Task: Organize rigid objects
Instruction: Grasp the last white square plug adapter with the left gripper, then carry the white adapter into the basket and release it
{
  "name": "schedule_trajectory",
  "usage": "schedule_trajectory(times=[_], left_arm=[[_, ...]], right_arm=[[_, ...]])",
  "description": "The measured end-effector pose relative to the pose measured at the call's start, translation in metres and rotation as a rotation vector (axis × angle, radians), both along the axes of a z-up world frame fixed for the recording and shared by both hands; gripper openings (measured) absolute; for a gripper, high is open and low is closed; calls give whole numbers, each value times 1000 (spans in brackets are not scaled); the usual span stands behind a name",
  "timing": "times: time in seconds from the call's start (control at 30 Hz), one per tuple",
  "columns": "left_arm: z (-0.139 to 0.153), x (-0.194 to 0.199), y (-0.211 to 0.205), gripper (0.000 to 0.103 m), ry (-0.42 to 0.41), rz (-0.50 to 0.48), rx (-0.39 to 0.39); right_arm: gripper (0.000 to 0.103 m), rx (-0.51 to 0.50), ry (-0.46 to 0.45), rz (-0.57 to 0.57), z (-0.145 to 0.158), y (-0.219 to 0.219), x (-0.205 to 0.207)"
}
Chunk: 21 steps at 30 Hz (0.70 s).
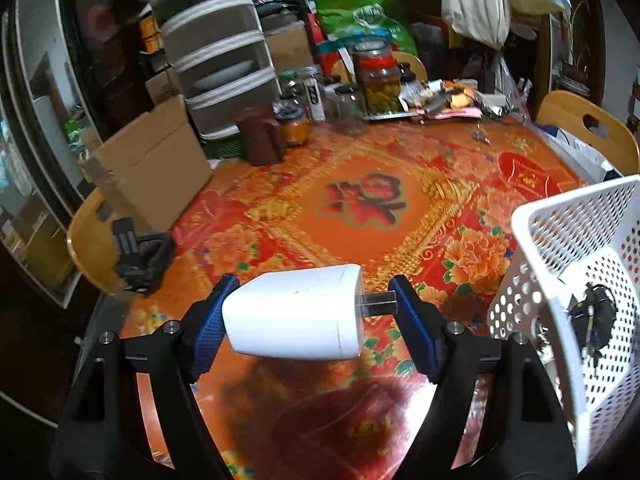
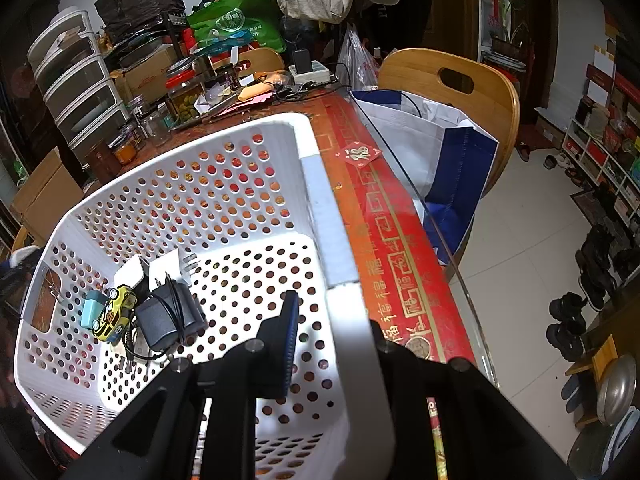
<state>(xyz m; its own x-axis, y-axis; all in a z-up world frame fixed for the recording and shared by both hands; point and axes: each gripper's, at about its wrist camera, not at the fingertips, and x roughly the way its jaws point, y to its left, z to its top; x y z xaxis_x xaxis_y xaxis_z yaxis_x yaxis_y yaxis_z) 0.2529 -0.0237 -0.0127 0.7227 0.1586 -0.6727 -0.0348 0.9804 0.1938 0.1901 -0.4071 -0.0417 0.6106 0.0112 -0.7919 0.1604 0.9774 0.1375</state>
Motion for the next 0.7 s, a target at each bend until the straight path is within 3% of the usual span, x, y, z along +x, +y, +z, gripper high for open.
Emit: schedule_trajectory(times=[0.2, 0.37, 0.53, 0.7], left_arm=[[41, -31, 1, 75, -25, -3, -40], [68, -60, -30, 75, -67, -70, -26], [79, -74, -59, 75, -64, -122, -59], [76, -76, -99, 75, -44, -164, -27]], right_arm=[[21, 1, -7, 8, 1, 0, 1], [21, 0, -8, 11, 1, 0, 2], [21, 0, -7, 12, 1, 0, 2], [21, 2, -11, 13, 1, 1, 1]])
